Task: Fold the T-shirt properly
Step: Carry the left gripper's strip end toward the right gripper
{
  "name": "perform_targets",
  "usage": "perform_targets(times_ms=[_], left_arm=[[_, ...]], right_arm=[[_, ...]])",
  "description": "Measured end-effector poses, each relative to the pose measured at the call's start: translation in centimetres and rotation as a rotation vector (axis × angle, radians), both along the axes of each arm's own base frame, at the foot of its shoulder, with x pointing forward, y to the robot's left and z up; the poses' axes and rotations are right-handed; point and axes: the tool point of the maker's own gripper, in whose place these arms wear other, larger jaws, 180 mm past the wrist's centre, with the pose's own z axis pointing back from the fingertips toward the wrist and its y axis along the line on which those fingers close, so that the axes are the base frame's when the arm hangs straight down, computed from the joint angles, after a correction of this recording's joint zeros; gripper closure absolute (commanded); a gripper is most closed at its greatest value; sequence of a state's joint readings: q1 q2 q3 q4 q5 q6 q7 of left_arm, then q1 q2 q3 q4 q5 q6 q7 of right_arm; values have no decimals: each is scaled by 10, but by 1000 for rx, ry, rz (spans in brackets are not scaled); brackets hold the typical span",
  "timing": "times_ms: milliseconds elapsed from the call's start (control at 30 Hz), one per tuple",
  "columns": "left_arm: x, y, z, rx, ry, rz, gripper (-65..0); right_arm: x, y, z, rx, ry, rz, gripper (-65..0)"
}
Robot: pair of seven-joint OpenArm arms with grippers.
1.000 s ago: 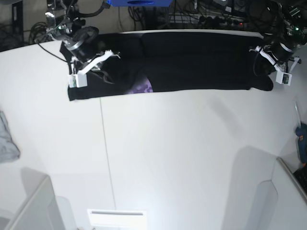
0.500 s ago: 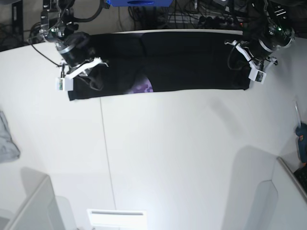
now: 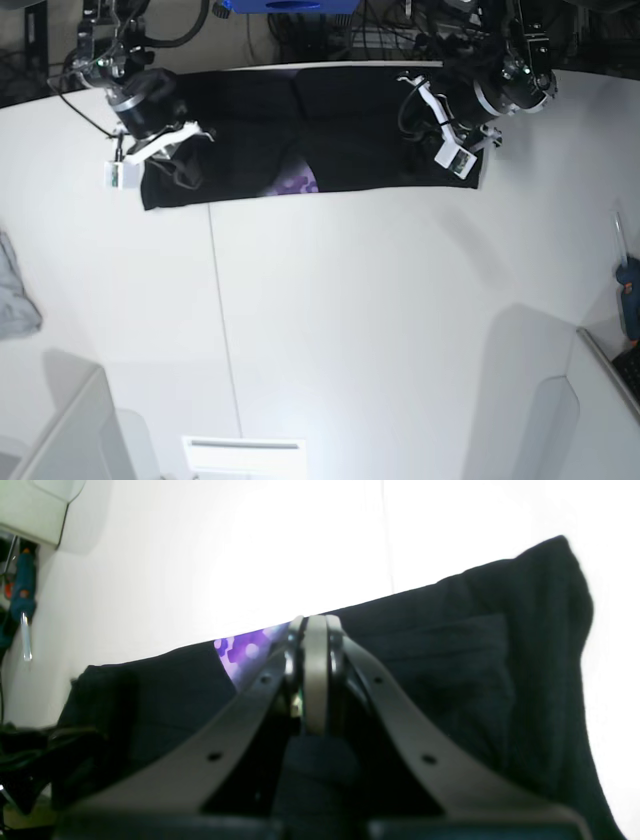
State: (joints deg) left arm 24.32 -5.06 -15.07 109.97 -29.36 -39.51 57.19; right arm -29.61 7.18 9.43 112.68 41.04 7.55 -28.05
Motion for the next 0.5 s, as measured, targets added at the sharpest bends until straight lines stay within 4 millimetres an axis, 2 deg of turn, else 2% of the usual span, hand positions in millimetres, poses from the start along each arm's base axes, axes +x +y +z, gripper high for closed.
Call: perform_targets(times_ms=[133,300,500], left_arm=[[4,-14,3,-37,-9,5,0],[11,-18,6,-47,-27,10,0],[7,-52,8,-94,-22,-78,0]], right_arm=[[0,0,0,-1,0,1,0],[-1,0,-3,1,7,-1,0],[-3,-2,-10,2,29,-5,0]])
